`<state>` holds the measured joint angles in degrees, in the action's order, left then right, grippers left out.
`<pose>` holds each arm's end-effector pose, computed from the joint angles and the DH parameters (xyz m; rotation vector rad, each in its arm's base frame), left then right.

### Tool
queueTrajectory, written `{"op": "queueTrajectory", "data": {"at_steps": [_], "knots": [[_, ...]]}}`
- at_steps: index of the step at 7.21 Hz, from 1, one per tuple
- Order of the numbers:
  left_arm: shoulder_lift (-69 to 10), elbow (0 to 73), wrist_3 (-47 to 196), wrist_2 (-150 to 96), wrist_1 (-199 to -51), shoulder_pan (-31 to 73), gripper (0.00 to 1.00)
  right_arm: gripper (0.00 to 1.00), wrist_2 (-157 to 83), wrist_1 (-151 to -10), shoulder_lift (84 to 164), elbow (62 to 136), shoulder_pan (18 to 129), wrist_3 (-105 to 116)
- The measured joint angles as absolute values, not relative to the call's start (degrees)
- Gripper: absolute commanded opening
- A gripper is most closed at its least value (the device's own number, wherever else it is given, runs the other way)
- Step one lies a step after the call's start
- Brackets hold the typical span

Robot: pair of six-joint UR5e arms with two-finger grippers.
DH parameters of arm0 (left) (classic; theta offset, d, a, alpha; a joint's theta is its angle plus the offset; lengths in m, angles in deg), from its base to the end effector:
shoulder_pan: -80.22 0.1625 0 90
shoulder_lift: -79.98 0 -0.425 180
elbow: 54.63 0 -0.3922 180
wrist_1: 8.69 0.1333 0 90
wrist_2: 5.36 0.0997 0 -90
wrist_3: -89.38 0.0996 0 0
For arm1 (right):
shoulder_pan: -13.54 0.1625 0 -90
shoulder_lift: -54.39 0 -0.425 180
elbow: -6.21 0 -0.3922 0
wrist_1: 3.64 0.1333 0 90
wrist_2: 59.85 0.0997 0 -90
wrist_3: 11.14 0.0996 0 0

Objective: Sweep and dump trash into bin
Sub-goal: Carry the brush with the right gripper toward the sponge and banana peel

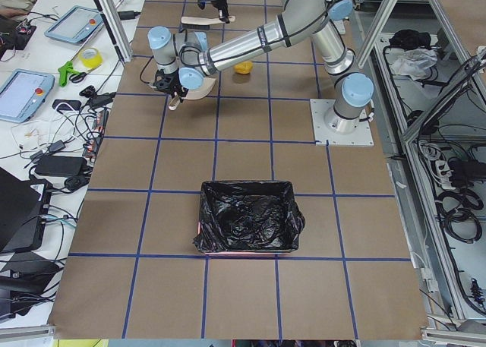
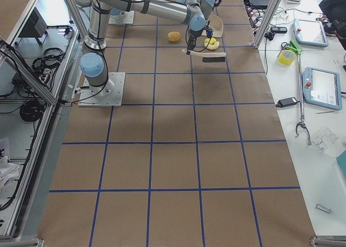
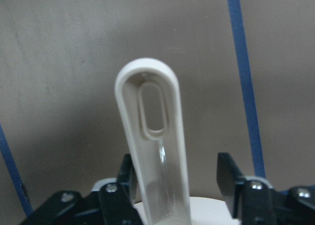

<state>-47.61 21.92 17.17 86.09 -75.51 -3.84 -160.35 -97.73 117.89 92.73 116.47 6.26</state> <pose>-0.0561 -0.7249 0.2376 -1.9609 2.4155 0.0003 0.2494 -0.5718 0.2645 -0.0676 -2.8535 -0.3906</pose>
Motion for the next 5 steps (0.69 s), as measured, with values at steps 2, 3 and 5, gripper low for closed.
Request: {"op": "queueTrajectory", "data": {"at_steps": [2, 3, 5], "knots": [[-47.6, 21.6, 15.6, 86.1, -76.1, -3.9, 0.0, 0.08, -160.3, -97.8, 117.1, 92.2, 117.1, 6.8], [-47.6, 21.5, 13.4, 86.4, -76.4, -4.0, 0.0, 0.08, -160.2, -97.8, 116.9, 92.2, 117.2, 6.9], [-47.8, 21.4, 9.2, 87.2, -76.5, -4.1, 0.0, 0.08, -160.2, -97.9, 116.7, 92.2, 117.3, 6.9]]}}
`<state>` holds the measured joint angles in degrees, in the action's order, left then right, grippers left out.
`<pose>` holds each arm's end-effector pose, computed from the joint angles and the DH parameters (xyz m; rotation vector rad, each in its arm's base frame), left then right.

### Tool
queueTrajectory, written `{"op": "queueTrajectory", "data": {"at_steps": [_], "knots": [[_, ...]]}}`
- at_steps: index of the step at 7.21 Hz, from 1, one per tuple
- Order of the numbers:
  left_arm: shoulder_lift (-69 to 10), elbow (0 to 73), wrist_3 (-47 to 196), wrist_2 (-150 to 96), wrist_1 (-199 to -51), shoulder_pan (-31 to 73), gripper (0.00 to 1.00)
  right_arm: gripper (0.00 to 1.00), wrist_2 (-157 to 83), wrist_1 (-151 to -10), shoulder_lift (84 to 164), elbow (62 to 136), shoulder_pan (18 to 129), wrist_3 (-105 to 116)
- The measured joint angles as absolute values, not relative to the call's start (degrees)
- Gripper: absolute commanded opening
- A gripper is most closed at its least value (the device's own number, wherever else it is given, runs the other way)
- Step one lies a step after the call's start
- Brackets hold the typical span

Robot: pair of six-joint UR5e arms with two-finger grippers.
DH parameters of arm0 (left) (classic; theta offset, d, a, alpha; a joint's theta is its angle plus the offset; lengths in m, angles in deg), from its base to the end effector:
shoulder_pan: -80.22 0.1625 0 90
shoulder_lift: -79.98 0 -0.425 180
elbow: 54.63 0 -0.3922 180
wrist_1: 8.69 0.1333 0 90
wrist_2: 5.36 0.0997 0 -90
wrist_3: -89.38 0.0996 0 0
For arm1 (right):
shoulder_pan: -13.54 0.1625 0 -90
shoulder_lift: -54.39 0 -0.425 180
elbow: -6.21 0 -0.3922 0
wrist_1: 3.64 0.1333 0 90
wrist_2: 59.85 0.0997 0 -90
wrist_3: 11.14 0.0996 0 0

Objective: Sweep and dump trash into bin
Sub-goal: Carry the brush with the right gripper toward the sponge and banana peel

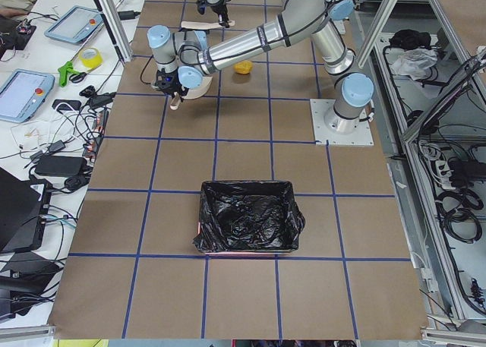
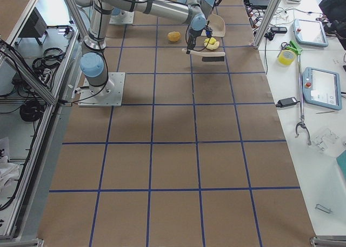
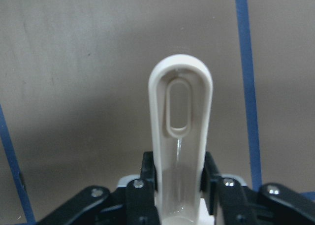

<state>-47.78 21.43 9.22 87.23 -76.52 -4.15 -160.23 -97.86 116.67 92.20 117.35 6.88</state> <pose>-0.0580 -0.7250 0.2378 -2.1013 2.2631 -0.0069 0.2596 -0.5727 0.2554 -0.0602 -2.8484 -0.3995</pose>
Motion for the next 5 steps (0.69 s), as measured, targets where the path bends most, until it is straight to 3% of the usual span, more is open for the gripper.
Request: {"op": "queueTrajectory", "data": {"at_steps": [5], "knots": [[-47.8, 21.0, 7.7, 89.1, -77.9, -4.6, 0.0, 0.08, -160.1, -98.4, 116.6, 92.1, 118.0, 7.0]]}}
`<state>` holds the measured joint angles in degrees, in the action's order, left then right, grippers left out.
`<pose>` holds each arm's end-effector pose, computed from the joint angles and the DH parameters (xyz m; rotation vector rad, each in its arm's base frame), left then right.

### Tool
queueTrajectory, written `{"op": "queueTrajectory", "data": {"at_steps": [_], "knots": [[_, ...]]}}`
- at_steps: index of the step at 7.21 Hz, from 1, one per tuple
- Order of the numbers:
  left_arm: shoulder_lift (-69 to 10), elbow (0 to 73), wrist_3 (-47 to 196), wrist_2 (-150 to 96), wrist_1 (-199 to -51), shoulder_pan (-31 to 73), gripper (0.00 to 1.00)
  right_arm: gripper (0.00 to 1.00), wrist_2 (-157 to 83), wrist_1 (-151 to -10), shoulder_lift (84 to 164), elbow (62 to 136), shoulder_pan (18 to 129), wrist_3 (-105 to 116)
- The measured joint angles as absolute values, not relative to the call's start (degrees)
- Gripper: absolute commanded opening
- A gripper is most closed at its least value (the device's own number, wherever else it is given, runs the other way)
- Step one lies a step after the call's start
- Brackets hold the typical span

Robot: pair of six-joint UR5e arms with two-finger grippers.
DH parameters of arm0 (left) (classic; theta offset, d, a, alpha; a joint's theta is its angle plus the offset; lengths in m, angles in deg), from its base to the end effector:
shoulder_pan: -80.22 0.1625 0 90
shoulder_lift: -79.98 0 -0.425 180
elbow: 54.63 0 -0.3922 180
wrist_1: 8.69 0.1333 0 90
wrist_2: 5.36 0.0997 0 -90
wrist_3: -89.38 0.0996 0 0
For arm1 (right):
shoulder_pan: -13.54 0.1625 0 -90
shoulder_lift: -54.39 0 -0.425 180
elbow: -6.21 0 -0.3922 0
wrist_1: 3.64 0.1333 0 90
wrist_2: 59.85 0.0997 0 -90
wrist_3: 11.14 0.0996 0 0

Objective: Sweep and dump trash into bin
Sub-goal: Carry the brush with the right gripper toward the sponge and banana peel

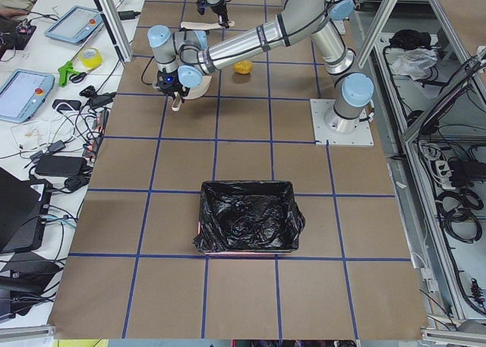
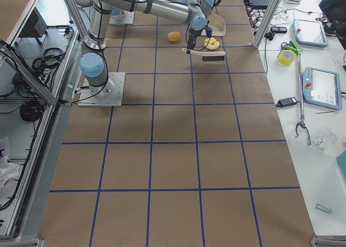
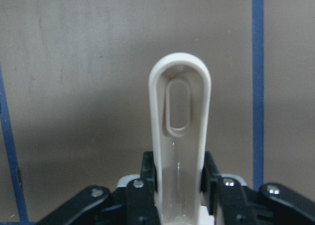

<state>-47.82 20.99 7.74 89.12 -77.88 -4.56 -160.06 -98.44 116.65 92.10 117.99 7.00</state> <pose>-0.0599 -0.7239 0.2387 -2.0961 2.2182 -0.0192 0.2667 -0.5714 0.2565 -0.0496 -2.8549 -0.3828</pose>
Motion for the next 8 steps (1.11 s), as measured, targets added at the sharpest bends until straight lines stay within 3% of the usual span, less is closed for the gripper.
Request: {"op": "queueTrajectory", "data": {"at_steps": [8], "knots": [[-49.4, 16.8, 7.4, 91.2, -84.2, -5.5, 0.0, 0.08, -153.0, -98.0, 110.0, 83.7, 123.3, 13.1]]}}
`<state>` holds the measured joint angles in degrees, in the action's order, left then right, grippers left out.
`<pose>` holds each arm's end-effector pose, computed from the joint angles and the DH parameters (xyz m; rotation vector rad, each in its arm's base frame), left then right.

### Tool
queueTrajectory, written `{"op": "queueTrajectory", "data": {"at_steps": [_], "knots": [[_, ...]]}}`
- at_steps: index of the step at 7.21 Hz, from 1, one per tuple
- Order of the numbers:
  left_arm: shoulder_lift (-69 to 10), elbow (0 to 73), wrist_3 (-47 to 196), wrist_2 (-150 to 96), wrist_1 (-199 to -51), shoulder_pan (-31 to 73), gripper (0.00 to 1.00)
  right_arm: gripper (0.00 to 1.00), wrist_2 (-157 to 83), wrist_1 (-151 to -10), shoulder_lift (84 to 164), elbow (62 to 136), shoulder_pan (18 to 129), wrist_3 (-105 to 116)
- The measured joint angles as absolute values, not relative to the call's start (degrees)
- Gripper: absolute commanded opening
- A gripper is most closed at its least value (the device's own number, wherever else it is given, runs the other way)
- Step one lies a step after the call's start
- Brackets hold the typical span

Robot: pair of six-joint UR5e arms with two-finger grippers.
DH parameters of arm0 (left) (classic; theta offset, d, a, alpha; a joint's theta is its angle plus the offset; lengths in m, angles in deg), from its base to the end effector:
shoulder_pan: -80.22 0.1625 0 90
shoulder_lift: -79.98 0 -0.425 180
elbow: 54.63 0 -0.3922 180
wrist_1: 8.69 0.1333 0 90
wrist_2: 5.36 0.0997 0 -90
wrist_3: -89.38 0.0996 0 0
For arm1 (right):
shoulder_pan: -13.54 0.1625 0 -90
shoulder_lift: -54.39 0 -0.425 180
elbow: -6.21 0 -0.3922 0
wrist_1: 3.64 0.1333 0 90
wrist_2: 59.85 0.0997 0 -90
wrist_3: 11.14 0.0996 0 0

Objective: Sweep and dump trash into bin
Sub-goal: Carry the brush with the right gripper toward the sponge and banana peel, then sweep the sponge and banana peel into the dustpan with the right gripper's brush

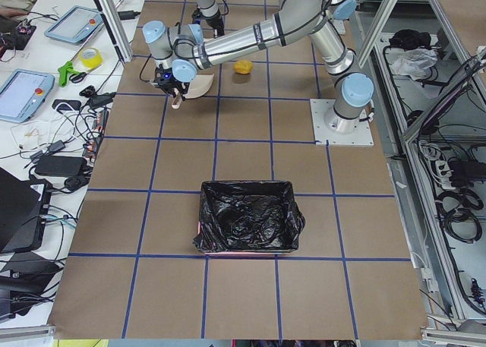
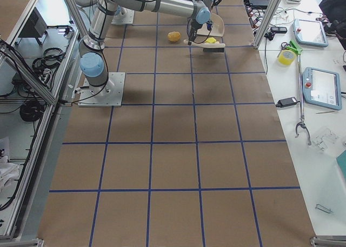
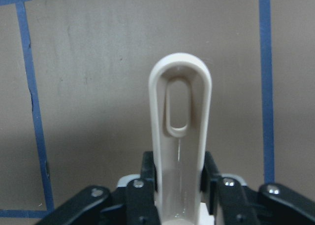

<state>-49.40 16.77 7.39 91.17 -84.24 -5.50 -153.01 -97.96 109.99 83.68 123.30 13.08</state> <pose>-0.0676 -0.7316 0.2425 -2.0331 2.1837 0.0217 0.3465 -0.5865 0.2422 -0.1023 -2.9490 -0.3919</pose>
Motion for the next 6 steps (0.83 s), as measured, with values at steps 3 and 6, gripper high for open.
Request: {"op": "queueTrajectory", "data": {"at_steps": [3, 6], "knots": [[-49.8, 16.7, 7.4, 91.2, -84.1, -5.6, 0.0, 0.08, -152.9, -97.9, 109.7, 83.5, 123.6, 13.2], [-49.9, 16.6, 7.4, 91.2, -84.1, -5.6, 0.0, 0.08, -152.2, -98.2, 109.2, 83.5, 124.1, 14.3]]}}
